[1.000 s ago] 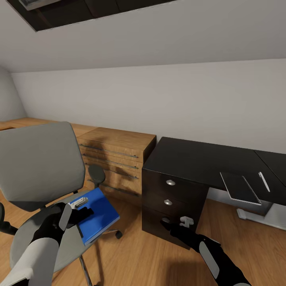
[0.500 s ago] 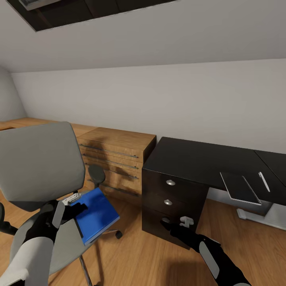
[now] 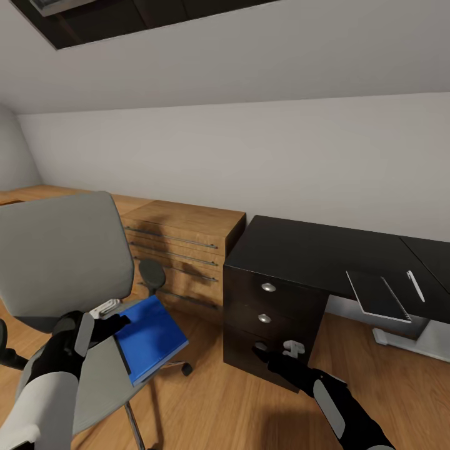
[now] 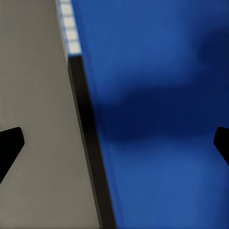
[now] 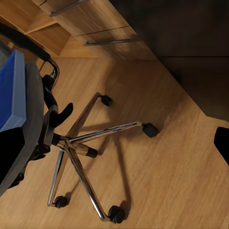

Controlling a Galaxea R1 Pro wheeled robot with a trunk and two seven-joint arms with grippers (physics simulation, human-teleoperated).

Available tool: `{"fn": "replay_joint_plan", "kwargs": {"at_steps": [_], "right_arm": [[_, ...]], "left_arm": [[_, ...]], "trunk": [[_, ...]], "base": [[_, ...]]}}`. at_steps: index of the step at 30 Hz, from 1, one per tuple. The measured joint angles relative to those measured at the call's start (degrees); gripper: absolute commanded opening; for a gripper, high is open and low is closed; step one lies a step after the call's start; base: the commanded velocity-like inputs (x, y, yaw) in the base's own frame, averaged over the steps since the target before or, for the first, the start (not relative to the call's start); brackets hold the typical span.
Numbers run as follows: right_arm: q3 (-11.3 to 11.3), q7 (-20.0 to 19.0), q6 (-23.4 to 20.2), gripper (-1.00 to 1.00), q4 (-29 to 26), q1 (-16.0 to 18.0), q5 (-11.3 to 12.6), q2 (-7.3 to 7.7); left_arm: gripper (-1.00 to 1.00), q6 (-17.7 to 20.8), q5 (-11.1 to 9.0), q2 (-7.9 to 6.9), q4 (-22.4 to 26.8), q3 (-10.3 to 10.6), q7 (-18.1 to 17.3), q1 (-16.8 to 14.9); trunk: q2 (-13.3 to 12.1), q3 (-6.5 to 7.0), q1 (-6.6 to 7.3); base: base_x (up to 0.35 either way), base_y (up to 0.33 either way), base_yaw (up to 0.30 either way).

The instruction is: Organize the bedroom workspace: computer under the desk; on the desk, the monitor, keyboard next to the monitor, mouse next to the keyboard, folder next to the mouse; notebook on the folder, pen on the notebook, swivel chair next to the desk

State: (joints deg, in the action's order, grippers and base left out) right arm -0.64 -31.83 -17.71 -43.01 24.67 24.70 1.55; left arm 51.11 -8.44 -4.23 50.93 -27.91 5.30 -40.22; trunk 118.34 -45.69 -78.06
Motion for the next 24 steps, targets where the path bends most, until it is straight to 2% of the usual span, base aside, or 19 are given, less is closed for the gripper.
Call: {"fn": "replay_joint_plan", "kwargs": {"at_steps": [4,7,11,17,24], "right_arm": [[0.0,0.0,0.1,1.00,0.0,0.0,0.0,-0.03],[0.0,0.0,0.1,1.00,0.0,0.0,0.0,-0.05],[-0.1,0.0,0.1,1.00,0.0,0.0,0.0,-0.17],[0.0,0.0,0.1,1.00,0.0,0.0,0.0,-0.25],[0.0,0.0,0.0,1.00,0.0,0.0,0.0,-0.22]], "left_arm": [[1.00,1.4,-0.1,-0.48,0.8,-0.6,-0.1,0.0],[1.00,4.6,-0.2,-0.92,3.9,-2.7,-0.2,0.0],[1.00,6.7,-0.3,-1.13,8.2,-4.8,-0.6,0.0],[1.00,7.4,-0.3,-1.15,10.2,-5.7,-1.1,0.0],[1.00,7.4,-0.4,-0.85,10.2,-5.9,-1.2,0.0]], "trunk": [[0.0,0.00,0.00],[0.0,0.00,0.00],[0.0,0.00,0.00],[0.0,0.00,0.00],[0.0,0.00,-0.03]], "base": [[0.000,0.000,0.000],[0.000,0.000,0.000],[0.000,0.000,0.000],[-0.024,0.000,0.000],[-0.237,0.000,0.000]]}}
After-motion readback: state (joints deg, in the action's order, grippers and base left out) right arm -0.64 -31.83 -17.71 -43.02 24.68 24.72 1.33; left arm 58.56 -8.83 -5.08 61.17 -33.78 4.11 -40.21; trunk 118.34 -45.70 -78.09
